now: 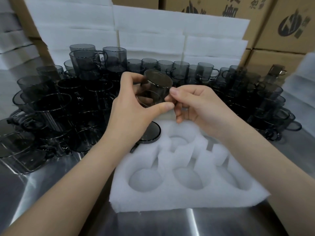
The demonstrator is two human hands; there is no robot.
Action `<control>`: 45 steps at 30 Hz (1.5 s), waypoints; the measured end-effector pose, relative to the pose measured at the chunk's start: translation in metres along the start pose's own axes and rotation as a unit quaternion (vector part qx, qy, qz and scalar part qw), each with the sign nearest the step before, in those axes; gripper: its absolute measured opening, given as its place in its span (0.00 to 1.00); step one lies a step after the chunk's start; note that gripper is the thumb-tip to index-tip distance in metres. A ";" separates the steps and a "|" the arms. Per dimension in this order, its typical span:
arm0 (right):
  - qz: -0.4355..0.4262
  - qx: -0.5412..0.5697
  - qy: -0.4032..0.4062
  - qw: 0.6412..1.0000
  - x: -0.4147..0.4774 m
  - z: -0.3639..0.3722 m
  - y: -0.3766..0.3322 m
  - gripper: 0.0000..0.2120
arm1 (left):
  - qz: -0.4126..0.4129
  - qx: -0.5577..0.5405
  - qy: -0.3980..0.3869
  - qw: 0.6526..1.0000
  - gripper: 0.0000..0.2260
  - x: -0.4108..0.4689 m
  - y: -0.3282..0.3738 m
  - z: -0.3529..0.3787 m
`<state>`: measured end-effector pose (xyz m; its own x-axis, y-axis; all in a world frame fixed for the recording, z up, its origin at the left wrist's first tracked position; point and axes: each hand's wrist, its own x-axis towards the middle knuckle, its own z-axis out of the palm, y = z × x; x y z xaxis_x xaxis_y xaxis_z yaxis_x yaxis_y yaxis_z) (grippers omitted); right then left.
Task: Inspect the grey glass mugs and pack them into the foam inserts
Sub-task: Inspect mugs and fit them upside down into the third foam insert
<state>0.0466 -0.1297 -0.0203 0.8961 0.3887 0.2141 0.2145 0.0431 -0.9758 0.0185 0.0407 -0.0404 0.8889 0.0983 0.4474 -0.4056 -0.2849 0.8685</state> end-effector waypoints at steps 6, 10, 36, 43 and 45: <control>0.004 0.093 -0.018 0.995 0.000 -0.004 -0.002 0.10 | -0.015 -0.017 -0.037 0.999 0.16 0.001 -0.001 0.002; -0.060 0.092 -0.040 0.993 -0.003 0.000 -0.002 0.09 | -0.016 -0.010 -0.022 1.000 0.13 0.000 0.001 0.001; -0.009 0.054 0.032 0.998 0.002 0.004 0.003 0.14 | 0.063 -0.006 0.018 0.998 0.18 -0.002 0.006 0.001; -0.157 -0.117 0.059 0.979 -0.003 -0.001 0.001 0.29 | 0.019 -0.007 0.027 0.999 0.24 0.000 0.009 0.001; -0.173 -0.151 -0.001 0.973 -0.004 0.000 0.002 0.32 | 0.010 -0.024 0.008 1.000 0.22 0.000 0.008 0.001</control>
<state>0.0428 -0.1309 -0.0228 0.7490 0.4010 0.5274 0.6083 -0.1006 -0.7873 0.0156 0.0378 -0.0336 0.8770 0.1088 0.4681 -0.4338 -0.2400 0.8685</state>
